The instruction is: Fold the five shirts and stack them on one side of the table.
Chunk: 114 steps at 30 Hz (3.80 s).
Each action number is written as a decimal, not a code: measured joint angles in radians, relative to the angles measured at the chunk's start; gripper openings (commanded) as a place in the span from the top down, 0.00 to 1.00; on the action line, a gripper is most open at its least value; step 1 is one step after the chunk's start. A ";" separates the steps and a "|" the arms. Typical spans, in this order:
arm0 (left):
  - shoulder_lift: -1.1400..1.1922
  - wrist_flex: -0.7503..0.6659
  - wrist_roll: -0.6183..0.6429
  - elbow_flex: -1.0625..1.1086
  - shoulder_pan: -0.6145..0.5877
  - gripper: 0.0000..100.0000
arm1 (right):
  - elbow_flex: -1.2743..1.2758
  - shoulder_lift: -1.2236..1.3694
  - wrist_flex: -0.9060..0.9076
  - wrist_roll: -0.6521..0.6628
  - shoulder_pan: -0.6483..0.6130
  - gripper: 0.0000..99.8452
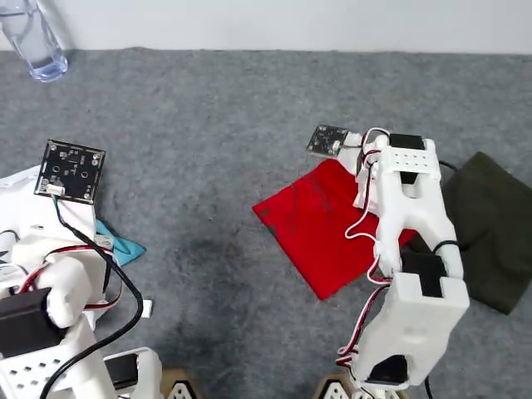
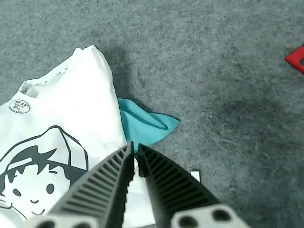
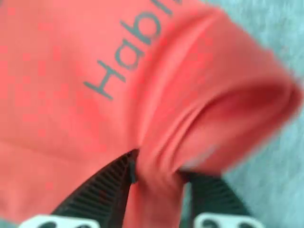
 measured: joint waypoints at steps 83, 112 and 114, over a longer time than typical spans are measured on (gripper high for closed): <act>0.000 0.000 -0.003 0.000 0.000 0.99 | 0.586 -0.204 -0.408 -1.873 -0.075 0.99; 0.000 0.000 -0.003 0.000 0.000 0.99 | 0.218 -0.631 0.020 -0.993 0.272 0.99; 0.000 0.000 -0.003 0.000 0.000 0.99 | 0.192 -0.578 0.020 -0.904 0.296 0.99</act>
